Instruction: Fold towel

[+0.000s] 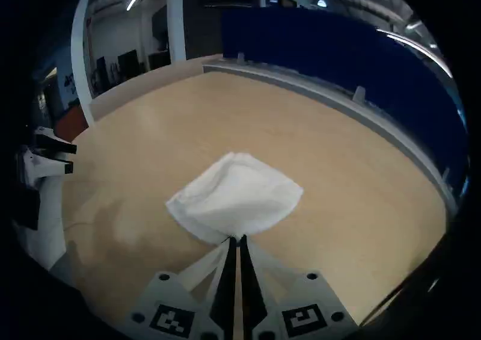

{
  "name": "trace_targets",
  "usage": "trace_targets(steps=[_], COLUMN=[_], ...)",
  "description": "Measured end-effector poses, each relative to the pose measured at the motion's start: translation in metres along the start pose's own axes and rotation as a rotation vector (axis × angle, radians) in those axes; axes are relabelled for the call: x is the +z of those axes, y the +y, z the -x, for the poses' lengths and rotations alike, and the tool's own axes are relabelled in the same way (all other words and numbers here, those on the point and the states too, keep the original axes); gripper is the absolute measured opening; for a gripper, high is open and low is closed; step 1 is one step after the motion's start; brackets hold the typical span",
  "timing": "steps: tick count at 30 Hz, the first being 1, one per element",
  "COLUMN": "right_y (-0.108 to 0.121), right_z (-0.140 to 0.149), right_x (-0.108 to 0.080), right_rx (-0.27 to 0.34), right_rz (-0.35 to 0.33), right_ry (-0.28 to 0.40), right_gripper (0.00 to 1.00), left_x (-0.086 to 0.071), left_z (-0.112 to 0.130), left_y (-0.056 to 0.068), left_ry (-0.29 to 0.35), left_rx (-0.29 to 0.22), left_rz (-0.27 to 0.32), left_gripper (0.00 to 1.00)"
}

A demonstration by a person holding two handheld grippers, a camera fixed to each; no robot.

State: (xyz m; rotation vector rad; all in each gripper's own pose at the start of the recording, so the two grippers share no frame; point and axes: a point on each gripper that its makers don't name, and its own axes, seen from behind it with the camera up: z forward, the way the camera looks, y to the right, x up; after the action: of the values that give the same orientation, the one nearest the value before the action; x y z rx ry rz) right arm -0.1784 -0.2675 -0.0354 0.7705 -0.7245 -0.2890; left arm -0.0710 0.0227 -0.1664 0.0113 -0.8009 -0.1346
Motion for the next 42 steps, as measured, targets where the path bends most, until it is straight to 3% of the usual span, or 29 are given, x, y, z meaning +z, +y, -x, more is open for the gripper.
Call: trace_targets(steps=[10, 16, 33, 42], right_y=[0.023, 0.042, 0.106, 0.156], right_z=[-0.080, -0.111, -0.114, -0.110], right_x=[-0.047, -0.080, -0.140, -0.170], right_rx=[-0.054, -0.060, -0.009, 0.007], right_rz=[0.038, 0.069, 0.160, 0.211], right_ry=[0.113, 0.161, 0.191, 0.195], right_gripper=[0.04, 0.04, 0.04, 0.04], left_x=[-0.003, -0.005, -0.002, -0.001], left_z=[-0.016, -0.025, -0.044, -0.047], left_y=[0.005, 0.010, 0.032, 0.045], left_ry=[0.037, 0.056, 0.078, 0.077], left_rx=[-0.002, -0.002, 0.018, 0.021], left_rz=[0.014, 0.026, 0.069, 0.080], left_gripper=[0.96, 0.96, 0.96, 0.96])
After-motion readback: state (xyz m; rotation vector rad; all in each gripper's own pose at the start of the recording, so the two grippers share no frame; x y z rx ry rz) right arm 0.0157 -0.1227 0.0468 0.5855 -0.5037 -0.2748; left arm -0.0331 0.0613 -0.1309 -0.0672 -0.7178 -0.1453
